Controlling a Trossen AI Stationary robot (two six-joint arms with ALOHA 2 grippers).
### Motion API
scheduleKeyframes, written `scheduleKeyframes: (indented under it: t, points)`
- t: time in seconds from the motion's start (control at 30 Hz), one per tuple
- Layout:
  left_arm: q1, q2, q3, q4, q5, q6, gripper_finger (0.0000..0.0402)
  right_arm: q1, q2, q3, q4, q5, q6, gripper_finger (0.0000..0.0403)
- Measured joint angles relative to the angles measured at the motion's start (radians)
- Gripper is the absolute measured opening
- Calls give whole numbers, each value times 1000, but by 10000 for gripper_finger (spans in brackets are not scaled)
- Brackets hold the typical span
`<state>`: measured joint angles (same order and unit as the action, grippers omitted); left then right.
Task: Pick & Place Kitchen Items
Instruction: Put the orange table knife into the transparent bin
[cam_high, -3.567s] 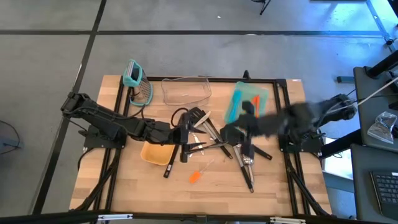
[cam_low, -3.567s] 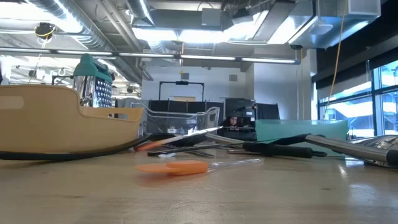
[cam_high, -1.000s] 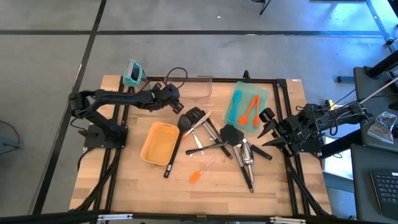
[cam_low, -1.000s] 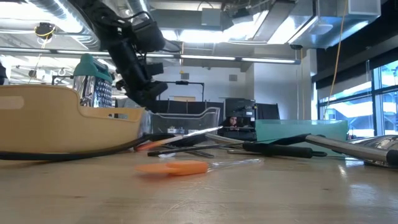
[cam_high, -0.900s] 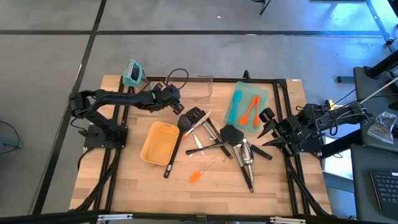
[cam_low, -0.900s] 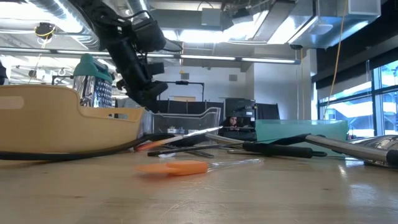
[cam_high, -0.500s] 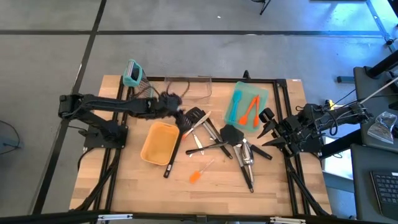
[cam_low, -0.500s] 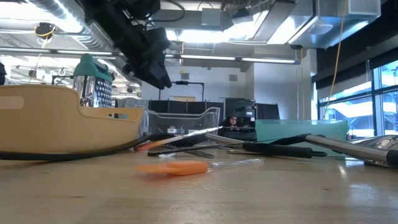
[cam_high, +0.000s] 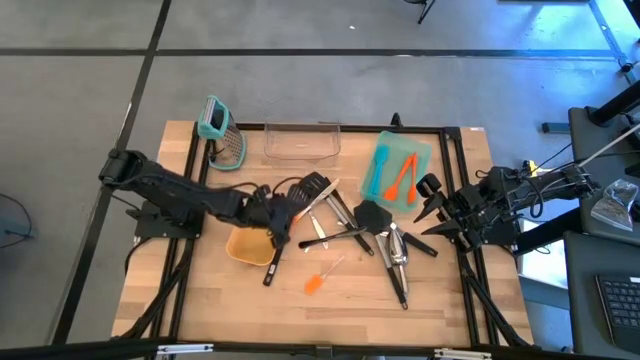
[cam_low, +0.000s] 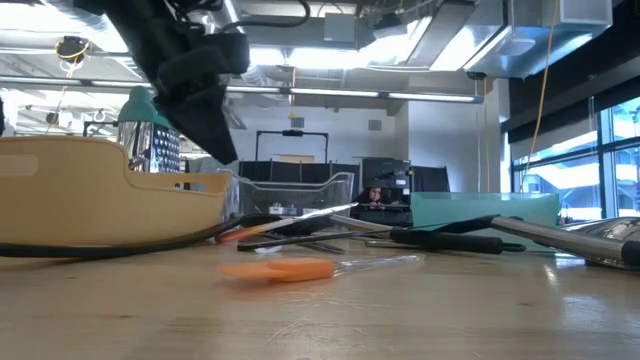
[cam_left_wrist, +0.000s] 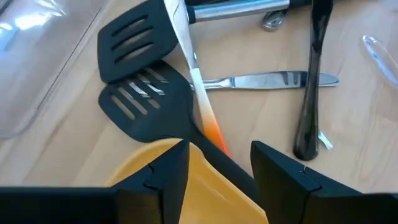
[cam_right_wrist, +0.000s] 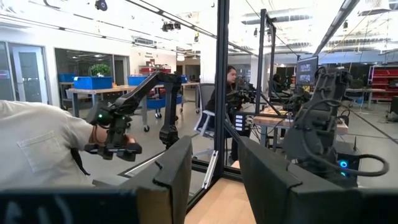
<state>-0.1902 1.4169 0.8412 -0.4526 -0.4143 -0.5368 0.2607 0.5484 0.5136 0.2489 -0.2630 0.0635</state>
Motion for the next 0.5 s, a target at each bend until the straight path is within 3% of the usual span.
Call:
scheduleKeyframes:
  t: [0.5]
  points:
    - [-46, 126, -24, -52, 19, -83, 168, 0, 0, 0, -3, 0, 0, 135]
